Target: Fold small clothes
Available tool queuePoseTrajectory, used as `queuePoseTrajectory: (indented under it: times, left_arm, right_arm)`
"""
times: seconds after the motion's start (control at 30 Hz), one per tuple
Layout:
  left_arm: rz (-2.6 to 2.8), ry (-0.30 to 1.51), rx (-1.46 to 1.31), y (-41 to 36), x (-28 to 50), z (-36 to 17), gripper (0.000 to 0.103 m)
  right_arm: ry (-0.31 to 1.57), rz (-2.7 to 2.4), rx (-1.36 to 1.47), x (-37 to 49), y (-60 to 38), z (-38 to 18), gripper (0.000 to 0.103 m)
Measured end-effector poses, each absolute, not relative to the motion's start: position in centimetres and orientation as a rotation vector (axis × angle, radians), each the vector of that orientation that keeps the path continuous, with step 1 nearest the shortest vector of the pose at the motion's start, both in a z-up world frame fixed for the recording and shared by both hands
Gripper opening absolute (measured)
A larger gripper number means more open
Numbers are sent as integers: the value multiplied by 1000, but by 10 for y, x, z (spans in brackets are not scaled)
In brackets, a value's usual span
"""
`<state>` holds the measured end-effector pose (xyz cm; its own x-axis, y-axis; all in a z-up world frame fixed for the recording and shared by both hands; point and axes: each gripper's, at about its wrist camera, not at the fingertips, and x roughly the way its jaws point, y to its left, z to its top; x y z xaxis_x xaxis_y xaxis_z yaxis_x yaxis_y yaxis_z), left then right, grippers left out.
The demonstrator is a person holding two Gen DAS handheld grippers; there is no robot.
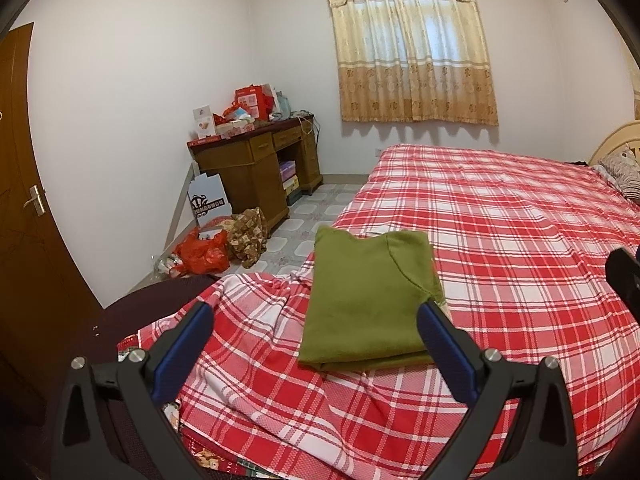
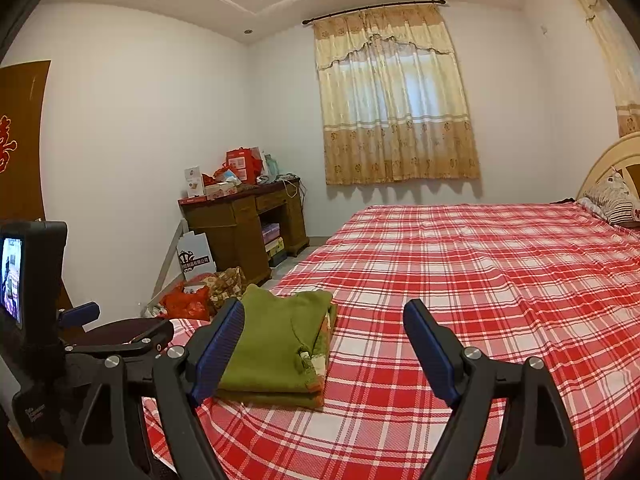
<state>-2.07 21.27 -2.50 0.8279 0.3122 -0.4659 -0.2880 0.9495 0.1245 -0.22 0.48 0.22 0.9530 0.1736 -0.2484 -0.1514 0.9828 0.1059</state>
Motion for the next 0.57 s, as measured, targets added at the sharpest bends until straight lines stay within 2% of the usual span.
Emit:
queuePoseTrajectory:
  times: [0.57]
  left_arm:
    - [275,531,45,215,-15,-30,103]
  right_arm:
    - [270,166,95,-3,3,-1,82]
